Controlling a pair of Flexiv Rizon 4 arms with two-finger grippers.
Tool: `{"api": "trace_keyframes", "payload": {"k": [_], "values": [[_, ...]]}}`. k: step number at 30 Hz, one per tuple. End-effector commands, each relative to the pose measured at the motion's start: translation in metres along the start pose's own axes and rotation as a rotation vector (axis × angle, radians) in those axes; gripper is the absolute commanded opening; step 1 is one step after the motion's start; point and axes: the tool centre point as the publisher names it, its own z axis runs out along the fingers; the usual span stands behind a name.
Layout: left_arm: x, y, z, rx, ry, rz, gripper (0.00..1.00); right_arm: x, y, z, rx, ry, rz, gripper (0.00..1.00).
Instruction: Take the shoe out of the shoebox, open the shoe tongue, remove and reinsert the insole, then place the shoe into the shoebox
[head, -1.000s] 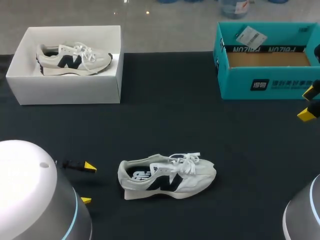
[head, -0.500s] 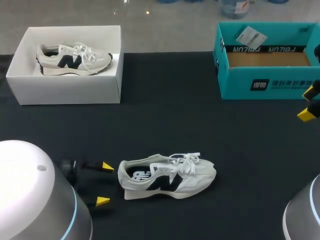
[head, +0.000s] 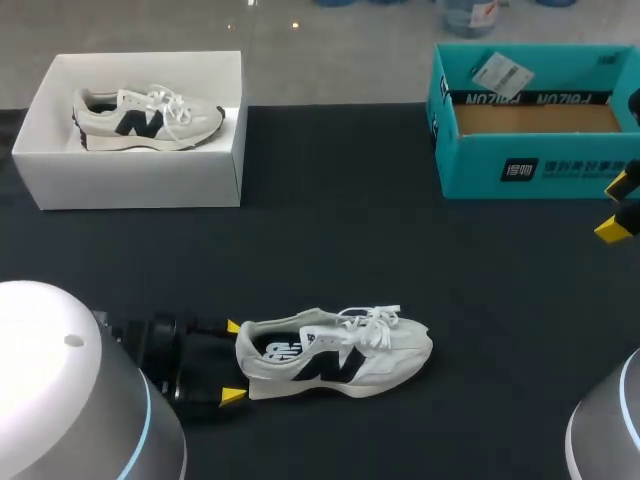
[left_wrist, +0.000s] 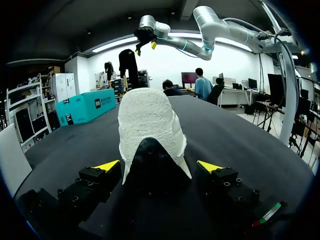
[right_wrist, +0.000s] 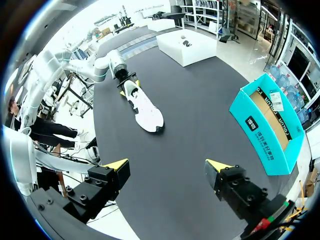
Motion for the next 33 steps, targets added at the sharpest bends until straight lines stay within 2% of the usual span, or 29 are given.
{"api": "trace_keyframes", "payload": {"k": [1,2,3,4,6,20,32,33], "values": [[-0.004,0.004,0.011,-0.005,-0.018,-0.004,0.66,-0.001,0.0,0.001,0.003,0.001,0.001,1.0],[-0.005,0.004,0.013,-0.006,-0.017,-0.006,0.33,-0.001,0.0,0.001,0.003,0.001,0.001,1.0],[-0.006,0.004,0.014,-0.008,-0.016,-0.008,0.2,-0.001,0.0,0.001,0.003,0.001,0.001,1.0],[-0.006,0.004,0.014,-0.008,-0.016,-0.008,0.16,-0.001,0.0,0.001,0.003,0.001,0.001,1.0],[-0.009,0.004,0.016,-0.011,-0.017,-0.007,0.0,-0.001,0.0,0.001,0.003,0.001,0.001,1.0],[-0.025,0.0,0.026,-0.027,-0.015,0.04,0.01,-0.001,0.0,0.001,0.003,0.001,0.001,1.0],[-0.032,0.006,0.031,-0.046,-0.011,0.052,0.0,-0.001,0.0,0.001,0.003,0.001,0.001,1.0],[-0.032,0.006,0.03,-0.046,-0.01,0.053,0.25,-0.001,0.0,0.001,0.003,0.001,0.001,1.0]]}}
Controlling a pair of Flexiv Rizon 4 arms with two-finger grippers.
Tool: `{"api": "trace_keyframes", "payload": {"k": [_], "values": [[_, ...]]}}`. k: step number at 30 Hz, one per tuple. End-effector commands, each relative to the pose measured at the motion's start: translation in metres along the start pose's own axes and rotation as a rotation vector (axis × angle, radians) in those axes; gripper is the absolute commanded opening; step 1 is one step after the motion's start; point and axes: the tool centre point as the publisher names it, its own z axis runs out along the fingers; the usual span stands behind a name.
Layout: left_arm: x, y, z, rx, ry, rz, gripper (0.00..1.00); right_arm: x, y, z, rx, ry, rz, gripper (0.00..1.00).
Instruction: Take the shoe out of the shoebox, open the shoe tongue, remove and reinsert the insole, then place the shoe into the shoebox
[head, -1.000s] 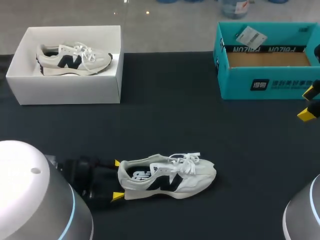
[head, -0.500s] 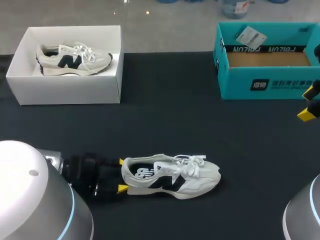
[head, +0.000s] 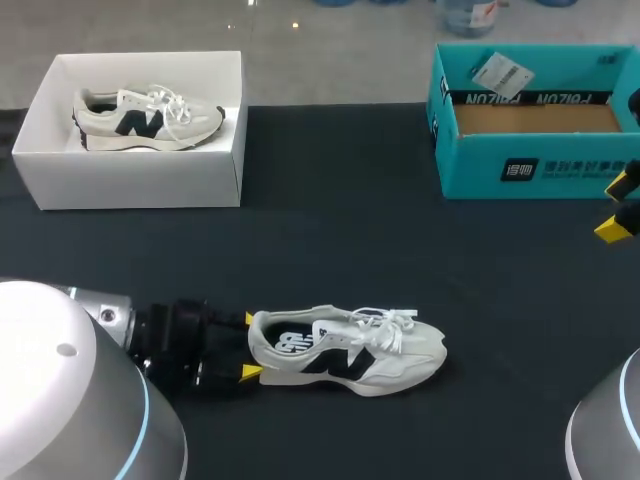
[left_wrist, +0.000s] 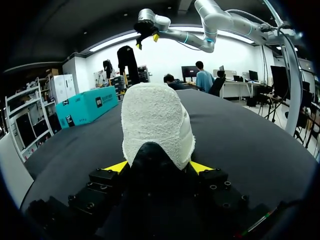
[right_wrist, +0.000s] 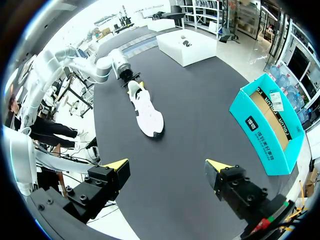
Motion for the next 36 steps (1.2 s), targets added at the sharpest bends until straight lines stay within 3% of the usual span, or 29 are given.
{"api": "trace_keyframes", "payload": {"k": [1,2,3,14,21,36], "values": [[-0.005,0.007,0.006,-0.002,0.003,0.003,0.44,-0.001,0.0,0.001,0.003,0.001,0.001,1.0],[-0.005,0.008,0.005,-0.003,0.002,0.005,0.84,-0.001,0.0,0.001,0.003,0.001,0.001,1.0],[-0.006,0.007,0.003,-0.002,0.0,0.002,1.0,-0.001,0.0,0.001,0.003,0.001,0.001,1.0],[-0.013,0.002,-0.018,0.017,-0.012,0.017,1.0,-0.001,0.0,0.001,0.003,0.001,0.001,1.0],[-0.009,0.01,-0.011,0.0,0.031,0.036,1.0,-0.001,0.0,0.001,0.003,0.001,0.001,1.0],[0.006,0.007,0.005,0.0,0.064,0.017,1.0,-0.001,0.0,0.001,0.003,0.001,0.001,1.0]]}}
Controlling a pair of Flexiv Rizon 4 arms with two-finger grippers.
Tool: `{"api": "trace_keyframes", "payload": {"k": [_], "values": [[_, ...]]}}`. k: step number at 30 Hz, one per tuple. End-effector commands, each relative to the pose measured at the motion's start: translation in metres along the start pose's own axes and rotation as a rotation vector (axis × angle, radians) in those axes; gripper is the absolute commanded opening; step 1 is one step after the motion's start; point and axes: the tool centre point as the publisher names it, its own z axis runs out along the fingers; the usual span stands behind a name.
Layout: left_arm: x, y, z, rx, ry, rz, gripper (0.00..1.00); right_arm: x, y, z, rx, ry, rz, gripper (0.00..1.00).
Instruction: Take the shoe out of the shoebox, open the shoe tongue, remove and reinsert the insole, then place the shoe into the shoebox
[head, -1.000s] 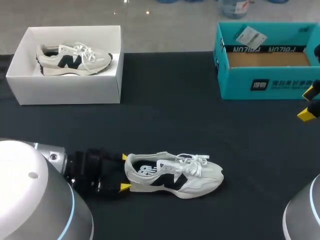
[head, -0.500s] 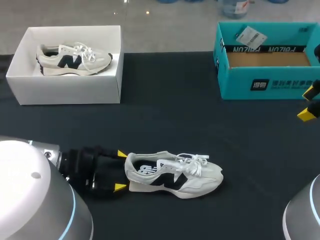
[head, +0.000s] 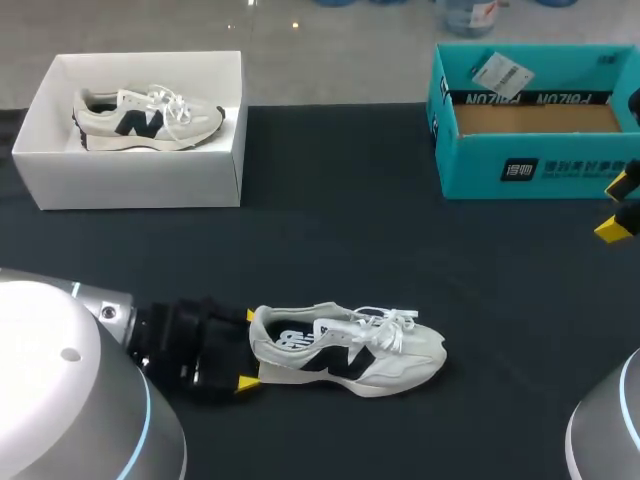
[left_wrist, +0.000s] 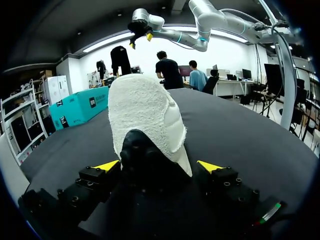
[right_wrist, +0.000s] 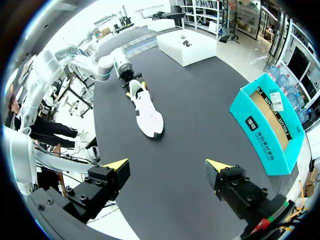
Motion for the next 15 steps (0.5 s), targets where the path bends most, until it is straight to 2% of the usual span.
{"api": "trace_keyframes", "payload": {"k": [1,4,11,15], "values": [[0.0005,0.0021,0.0046,-0.003,0.006,-0.009,0.87,-0.001,0.0004,0.0009,0.003,0.001,0.001,1.0],[-0.0003,0.0031,0.0052,-0.003,0.002,-0.019,0.0,-0.001,0.0004,0.0009,0.003,0.001,0.001,1.0],[-0.0012,0.0012,0.0042,-0.004,-0.008,-0.01,0.0,-0.001,0.0004,0.0009,0.003,0.001,0.001,1.0],[-0.0022,0.0009,0.0021,-0.033,-0.013,-0.022,0.0,-0.001,0.0004,0.0009,0.003,0.001,0.001,1.0]]}}
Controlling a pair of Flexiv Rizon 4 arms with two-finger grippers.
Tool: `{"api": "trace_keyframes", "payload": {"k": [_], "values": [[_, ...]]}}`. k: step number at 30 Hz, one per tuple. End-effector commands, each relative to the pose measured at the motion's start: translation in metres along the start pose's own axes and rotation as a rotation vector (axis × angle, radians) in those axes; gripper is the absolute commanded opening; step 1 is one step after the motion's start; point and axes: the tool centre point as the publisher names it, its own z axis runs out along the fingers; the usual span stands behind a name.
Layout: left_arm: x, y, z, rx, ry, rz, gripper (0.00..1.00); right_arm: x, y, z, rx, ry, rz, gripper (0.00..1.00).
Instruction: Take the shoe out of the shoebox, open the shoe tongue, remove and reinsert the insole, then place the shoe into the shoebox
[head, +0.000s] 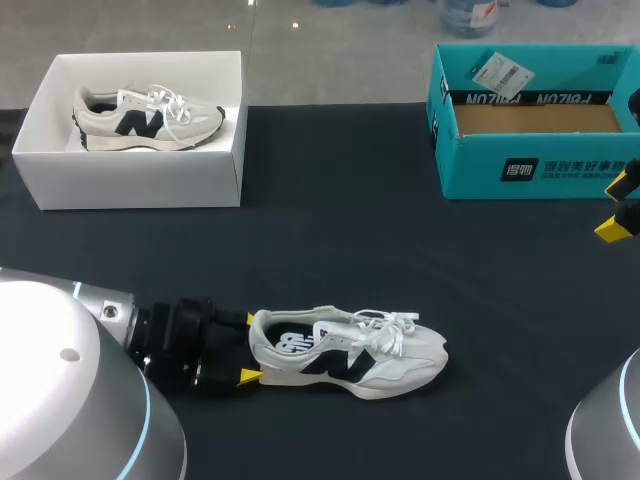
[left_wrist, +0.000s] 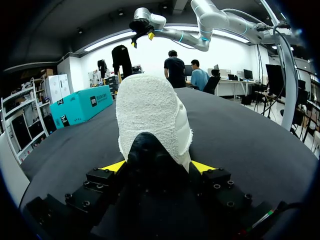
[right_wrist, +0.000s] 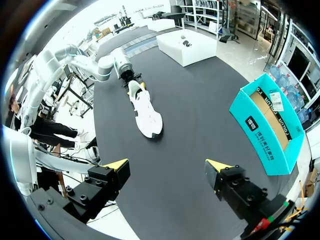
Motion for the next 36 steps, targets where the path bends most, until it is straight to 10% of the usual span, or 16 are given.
{"api": "trace_keyframes", "payload": {"k": [1,27,36], "values": [[0.001,0.0,0.002,-0.023,-0.003,-0.012,0.0,-0.001,0.0,0.001,0.003,0.001,0.001,1.0],[0.001,0.0,0.002,-0.023,-0.003,-0.012,0.0,-0.001,0.0,0.001,0.003,0.001,0.001,1.0],[0.001,0.0,0.002,-0.023,-0.003,-0.012,0.0,0.036,0.053,0.053,0.005,0.014,0.125,1.0]]}}
